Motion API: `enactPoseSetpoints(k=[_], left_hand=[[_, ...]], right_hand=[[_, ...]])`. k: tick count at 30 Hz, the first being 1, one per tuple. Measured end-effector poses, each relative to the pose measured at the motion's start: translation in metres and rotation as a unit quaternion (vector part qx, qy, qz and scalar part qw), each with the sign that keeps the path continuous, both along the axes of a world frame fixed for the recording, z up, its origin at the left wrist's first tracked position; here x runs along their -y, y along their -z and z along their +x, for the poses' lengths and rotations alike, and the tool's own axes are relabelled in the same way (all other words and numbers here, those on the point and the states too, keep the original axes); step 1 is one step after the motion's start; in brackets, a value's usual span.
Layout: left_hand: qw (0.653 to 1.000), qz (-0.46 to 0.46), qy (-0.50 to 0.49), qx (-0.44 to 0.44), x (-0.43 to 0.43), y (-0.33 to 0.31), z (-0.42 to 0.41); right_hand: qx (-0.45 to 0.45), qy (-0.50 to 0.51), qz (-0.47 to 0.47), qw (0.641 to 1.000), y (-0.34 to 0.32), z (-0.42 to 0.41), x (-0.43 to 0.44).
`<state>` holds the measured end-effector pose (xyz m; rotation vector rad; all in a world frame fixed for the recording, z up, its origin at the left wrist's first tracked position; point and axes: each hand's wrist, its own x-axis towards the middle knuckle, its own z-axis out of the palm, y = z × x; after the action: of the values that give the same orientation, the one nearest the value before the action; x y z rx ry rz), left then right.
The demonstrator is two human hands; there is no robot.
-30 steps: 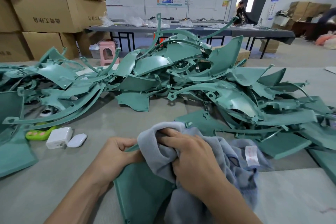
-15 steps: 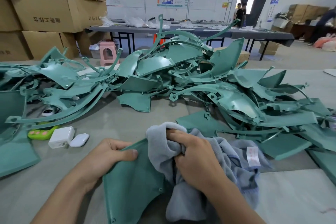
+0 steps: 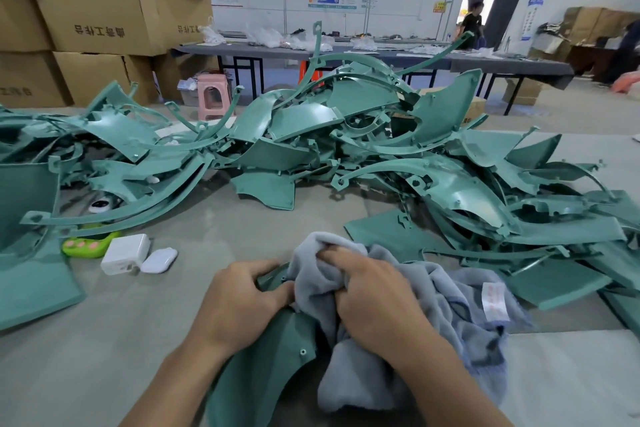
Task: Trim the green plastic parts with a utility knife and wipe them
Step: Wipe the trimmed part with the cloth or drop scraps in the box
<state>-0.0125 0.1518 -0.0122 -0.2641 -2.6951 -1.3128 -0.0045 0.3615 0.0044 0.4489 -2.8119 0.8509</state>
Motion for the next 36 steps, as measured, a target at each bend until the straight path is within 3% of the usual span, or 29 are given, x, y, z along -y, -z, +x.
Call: enactPoseSetpoints(k=[4, 5, 7, 9, 11, 14, 20, 23, 28, 30, 32, 36], left_hand=[[1.0, 0.019, 0.014, 0.017, -0.002, 0.0, 0.0], [0.999, 0.023, 0.017, 0.016, -0.004, -0.001, 0.0], [0.999, 0.027, 0.014, 0.016, -0.004, 0.0, -0.002], [1.0, 0.017, 0.003, 0.014, -0.004, 0.0, -0.004], [1.0, 0.005, -0.005, -0.001, -0.004, 0.002, -0.004], [1.0, 0.003, -0.017, -0.017, -0.007, 0.001, -0.002], [0.999, 0.031, -0.011, -0.012, -0.006, 0.003, 0.0], [0.999, 0.052, -0.004, -0.011, -0.003, 0.003, 0.0], [0.985, 0.157, -0.068, -0.008, 0.012, 0.003, -0.001], [0.982, 0.168, -0.091, -0.012, 0.014, 0.003, -0.001], [0.979, 0.173, -0.105, -0.014, 0.013, 0.003, -0.001], [0.977, 0.168, -0.123, -0.037, 0.008, 0.001, 0.0]], right_hand=[[0.119, 0.128, 0.088, 0.981, -0.01, -0.021, -0.011], [0.12, 0.149, 0.103, 0.976, -0.012, -0.019, -0.009], [0.014, 0.152, 0.157, 0.976, -0.01, -0.011, -0.002], [-0.058, 0.074, 0.132, 0.987, -0.006, -0.003, 0.0], [-0.012, -0.047, 0.025, 0.999, -0.01, 0.002, 0.002], [0.025, -0.111, 0.009, 0.993, -0.013, 0.006, 0.008], [0.056, 0.11, 0.082, 0.989, -0.007, -0.013, -0.021], [0.042, 0.149, 0.042, 0.987, -0.006, -0.008, -0.018], [0.075, 0.278, -0.147, 0.946, -0.02, 0.001, -0.049], [0.088, 0.321, -0.075, 0.94, -0.022, 0.007, -0.053], [-0.001, 0.34, 0.046, 0.939, -0.021, 0.013, -0.044], [-0.206, 0.232, 0.036, 0.95, -0.021, 0.02, -0.022]])
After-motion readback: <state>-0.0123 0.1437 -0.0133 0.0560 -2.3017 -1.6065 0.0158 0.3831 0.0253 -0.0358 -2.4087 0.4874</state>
